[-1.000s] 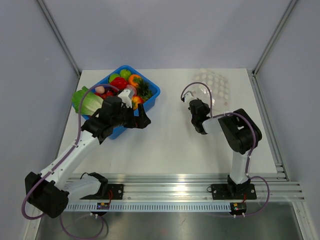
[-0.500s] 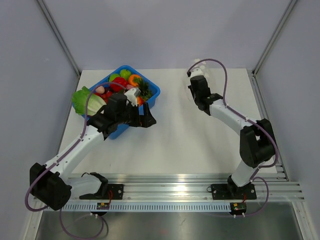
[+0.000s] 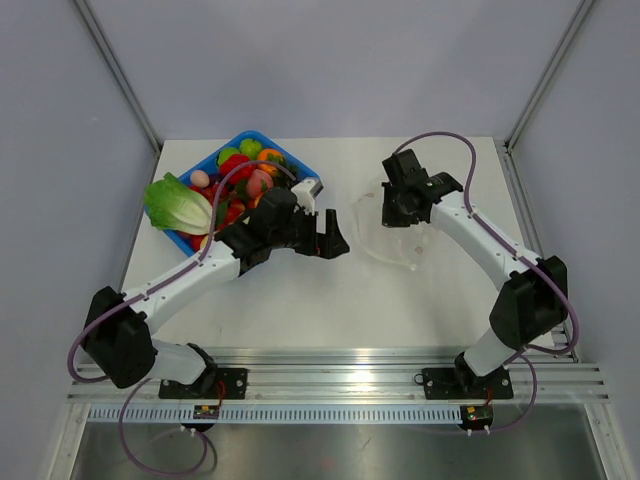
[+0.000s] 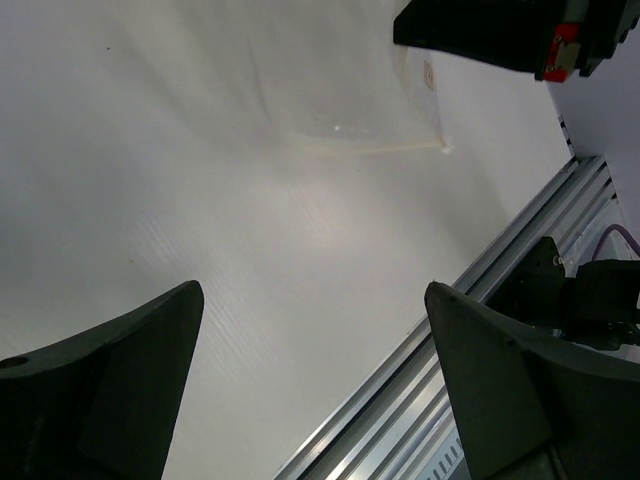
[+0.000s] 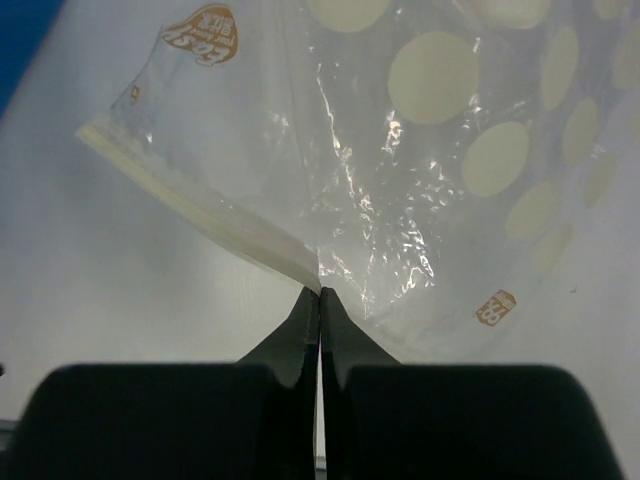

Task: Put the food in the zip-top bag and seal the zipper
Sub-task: Pick up the zipper food storage bag at the center of the board, then open the zipper of the food storage bag.

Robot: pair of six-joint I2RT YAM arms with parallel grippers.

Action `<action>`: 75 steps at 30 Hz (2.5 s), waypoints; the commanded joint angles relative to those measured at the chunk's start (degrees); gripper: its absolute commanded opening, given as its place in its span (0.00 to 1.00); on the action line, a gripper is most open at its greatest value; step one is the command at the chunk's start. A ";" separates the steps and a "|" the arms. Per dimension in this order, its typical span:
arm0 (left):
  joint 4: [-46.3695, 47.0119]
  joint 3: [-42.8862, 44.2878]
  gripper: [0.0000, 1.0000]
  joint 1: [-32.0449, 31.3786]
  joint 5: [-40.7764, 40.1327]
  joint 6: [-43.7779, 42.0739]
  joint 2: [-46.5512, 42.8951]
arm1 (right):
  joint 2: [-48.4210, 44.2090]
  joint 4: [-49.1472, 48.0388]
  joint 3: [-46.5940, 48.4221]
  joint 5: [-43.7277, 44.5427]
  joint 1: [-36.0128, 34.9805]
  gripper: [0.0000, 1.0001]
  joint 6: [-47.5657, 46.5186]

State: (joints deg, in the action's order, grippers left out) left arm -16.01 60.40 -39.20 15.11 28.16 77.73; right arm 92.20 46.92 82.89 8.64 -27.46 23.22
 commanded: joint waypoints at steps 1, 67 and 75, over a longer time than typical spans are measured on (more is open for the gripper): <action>8.88 1.48 0.95 -2.11 -2.11 2.67 3.03 | -3.96 5.03 2.19 -4.95 -0.93 0.00 8.15; 12.15 4.55 0.00 -3.95 3.17 13.23 11.83 | -3.87 5.37 -2.21 25.37 -16.75 0.43 9.91; 9.95 5.43 0.00 -3.95 1.76 12.71 12.53 | -5.54 8.36 -1.07 26.77 -17.71 0.71 12.63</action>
State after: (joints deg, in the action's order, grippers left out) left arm -6.15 65.08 -42.85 16.91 41.82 92.07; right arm 88.14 53.49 79.29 31.48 -43.99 34.15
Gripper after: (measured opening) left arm 0.009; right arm 0.660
